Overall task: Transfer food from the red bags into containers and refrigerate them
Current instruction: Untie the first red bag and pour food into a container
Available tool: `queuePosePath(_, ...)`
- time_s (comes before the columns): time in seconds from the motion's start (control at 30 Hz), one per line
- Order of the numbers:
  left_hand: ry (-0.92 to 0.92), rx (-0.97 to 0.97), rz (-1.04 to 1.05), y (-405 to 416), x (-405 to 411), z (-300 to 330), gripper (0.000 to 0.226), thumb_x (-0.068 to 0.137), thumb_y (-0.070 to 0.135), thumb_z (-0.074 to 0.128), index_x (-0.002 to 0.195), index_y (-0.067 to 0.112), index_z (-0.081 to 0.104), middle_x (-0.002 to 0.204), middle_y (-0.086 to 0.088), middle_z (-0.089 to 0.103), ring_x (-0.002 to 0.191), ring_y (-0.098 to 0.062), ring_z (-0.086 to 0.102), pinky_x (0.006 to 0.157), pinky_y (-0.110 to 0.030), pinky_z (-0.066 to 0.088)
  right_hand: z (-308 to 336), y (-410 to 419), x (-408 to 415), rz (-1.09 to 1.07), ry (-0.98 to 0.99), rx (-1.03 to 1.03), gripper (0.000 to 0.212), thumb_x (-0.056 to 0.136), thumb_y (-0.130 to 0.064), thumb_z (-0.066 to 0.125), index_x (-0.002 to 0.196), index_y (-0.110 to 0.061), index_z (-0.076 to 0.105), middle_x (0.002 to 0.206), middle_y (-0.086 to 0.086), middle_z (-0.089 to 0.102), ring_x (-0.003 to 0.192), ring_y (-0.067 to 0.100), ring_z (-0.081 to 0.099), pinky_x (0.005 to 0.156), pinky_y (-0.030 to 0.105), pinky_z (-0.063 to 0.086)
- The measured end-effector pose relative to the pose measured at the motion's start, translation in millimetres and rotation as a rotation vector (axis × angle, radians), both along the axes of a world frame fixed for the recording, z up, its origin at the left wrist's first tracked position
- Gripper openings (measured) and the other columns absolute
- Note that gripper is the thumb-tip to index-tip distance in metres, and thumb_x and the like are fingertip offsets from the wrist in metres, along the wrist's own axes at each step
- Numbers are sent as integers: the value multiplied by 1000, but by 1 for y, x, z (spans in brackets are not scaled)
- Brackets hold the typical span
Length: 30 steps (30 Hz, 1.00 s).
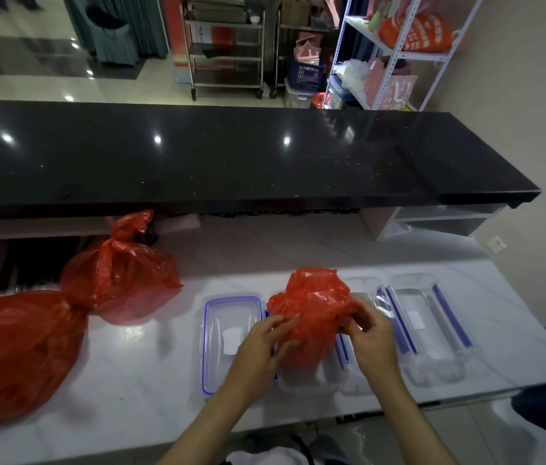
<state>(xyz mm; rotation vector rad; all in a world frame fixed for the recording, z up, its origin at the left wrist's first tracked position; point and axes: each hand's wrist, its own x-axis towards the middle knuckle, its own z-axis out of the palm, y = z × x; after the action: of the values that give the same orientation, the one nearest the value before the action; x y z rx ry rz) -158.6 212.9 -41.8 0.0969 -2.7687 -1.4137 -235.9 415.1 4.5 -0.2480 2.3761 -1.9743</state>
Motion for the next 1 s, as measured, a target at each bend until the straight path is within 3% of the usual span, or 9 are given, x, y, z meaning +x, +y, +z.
queuePosePath(0.23,60,18,69,6,3,-6,33,107,30,52,138,39,61,135,26,55,126,-1,54,111,-20,42,-24,14,15,168,-73,276,48,85,-6,80,111,-44,68,104,-20,73,96,3,69,78,16,55)
queuePosePath(0.37,211,-11,140,9,-2,6,20,104,38,48,117,38,62,106,17,69,94,-2,62,85,-25,54,-20,20,14,51,4,279,55,88,12,68,92,-43,74,80,-18,74,73,2,66,65,9,48)
queuePosePath(0.43,255,12,208,10,-6,16,9,103,35,52,104,38,60,93,23,63,83,2,56,75,-19,48,-9,17,10,31,28,204,29,89,-4,74,95,-32,76,78,-14,75,70,0,66,65,14,51)
queuePosePath(0.5,264,85,268,12,-8,26,20,104,29,57,87,41,55,83,25,59,77,2,56,68,-13,42,1,15,6,35,21,153,7,87,-28,76,89,-21,78,73,0,73,67,9,65,60,32,54)
queuePosePath(0.57,241,197,288,13,-9,36,25,102,28,59,81,41,54,79,19,61,75,-3,58,64,-13,43,5,14,1,20,40,167,28,83,-41,75,80,-14,74,66,7,66,60,16,56,57,43,49)
queuePosePath(0.7,195,289,267,10,-6,35,20,101,27,60,84,36,60,81,13,64,78,-7,60,65,-14,45,3,12,2,40,11,127,11,85,-33,81,91,-26,74,79,-7,74,73,13,69,66,29,58)
queuePosePath(0.8,164,375,250,7,-3,24,18,102,41,56,87,36,64,86,12,68,79,-9,62,66,-20,50,-10,23,8,205,-67,176,36,85,-12,80,114,-31,70,102,-11,75,96,13,71,80,22,58)
queuePosePath(0.87,159,400,261,5,-1,18,19,104,41,56,91,33,67,91,9,70,85,-15,66,71,-30,56,-17,30,14,323,-67,277,50,81,-19,86,124,-33,65,113,-13,72,106,8,68,89,21,56)
queuePosePath(1.0,146,306,223,-1,-4,12,25,100,49,54,101,30,70,99,11,68,95,-17,65,79,-40,57,-31,38,19,250,17,351,31,93,-8,73,105,-36,74,102,-10,74,95,13,71,79,27,59)
